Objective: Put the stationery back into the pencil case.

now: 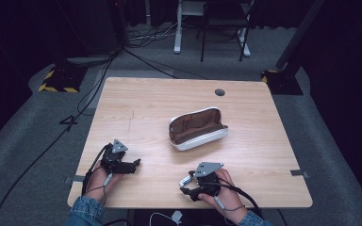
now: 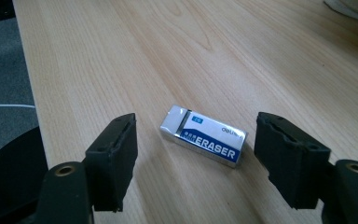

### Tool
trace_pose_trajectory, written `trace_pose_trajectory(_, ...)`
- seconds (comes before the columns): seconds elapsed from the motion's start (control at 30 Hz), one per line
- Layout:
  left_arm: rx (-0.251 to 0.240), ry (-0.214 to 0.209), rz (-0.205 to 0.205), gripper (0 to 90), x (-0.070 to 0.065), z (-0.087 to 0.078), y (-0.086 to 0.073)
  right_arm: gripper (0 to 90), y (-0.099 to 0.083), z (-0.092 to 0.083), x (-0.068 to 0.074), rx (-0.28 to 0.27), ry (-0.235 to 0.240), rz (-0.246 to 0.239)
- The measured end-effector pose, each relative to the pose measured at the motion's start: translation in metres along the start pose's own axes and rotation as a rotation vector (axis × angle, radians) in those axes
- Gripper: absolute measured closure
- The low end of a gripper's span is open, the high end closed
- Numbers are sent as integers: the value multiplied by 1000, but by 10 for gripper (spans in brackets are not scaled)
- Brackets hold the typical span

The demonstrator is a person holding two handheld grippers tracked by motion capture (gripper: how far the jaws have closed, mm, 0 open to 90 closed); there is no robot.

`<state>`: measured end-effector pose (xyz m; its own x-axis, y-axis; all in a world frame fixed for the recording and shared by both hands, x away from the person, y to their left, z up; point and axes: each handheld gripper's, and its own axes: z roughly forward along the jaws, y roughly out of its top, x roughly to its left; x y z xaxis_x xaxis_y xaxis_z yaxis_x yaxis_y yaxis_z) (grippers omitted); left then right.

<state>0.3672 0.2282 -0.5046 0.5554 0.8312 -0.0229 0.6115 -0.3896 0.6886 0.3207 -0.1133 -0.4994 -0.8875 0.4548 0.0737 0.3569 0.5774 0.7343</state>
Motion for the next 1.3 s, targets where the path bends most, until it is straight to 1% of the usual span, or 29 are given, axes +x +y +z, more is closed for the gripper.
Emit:
trace_pose_trajectory(0.23, 0, 0, 0, 146, 0, 0, 0, 374, 1, 6, 4, -12, -28, -26)
trace_pose_trajectory(0.37, -1, 0, 1, 147, 0, 0, 0, 441, 1, 7, 6, -15, -64, -47)
trace_pose_trajectory(0.43, -1, 0, 1, 146, 0, 0, 0, 459, 1, 6, 7, -19, -68, -48)
trace_pose_trajectory(0.73, 0, 0, 0, 146, 0, 0, 0, 469, 1, 5, 6, -20, -67, -59)
trace_pose_trajectory(0.8, 0, 0, 0, 146, 0, 0, 0, 469, 3, 1, 6, -29, -62, -53)
trace_pose_trajectory(0.9, -1, 1, 1, 146, 0, 0, 0, 469, 10, -7, 3, -55, -58, -42)
trace_pose_trajectory(1.03, -1, 0, 1, 147, 0, 0, 0, 469, 21, -17, 2, -88, -62, -43)
trace_pose_trajectory(1.17, 0, 0, 0, 146, 0, 0, 0, 469, 32, -27, -1, -111, -75, -46)
trace_pose_trajectory(1.2, 0, 0, 0, 147, 0, 0, 0, 469, 32, -27, -1, -111, -75, -46)
trace_pose_trajectory(1.3, 0, 0, 0, 147, 0, 0, 0, 468, 40, -34, -8, -125, -91, -37)
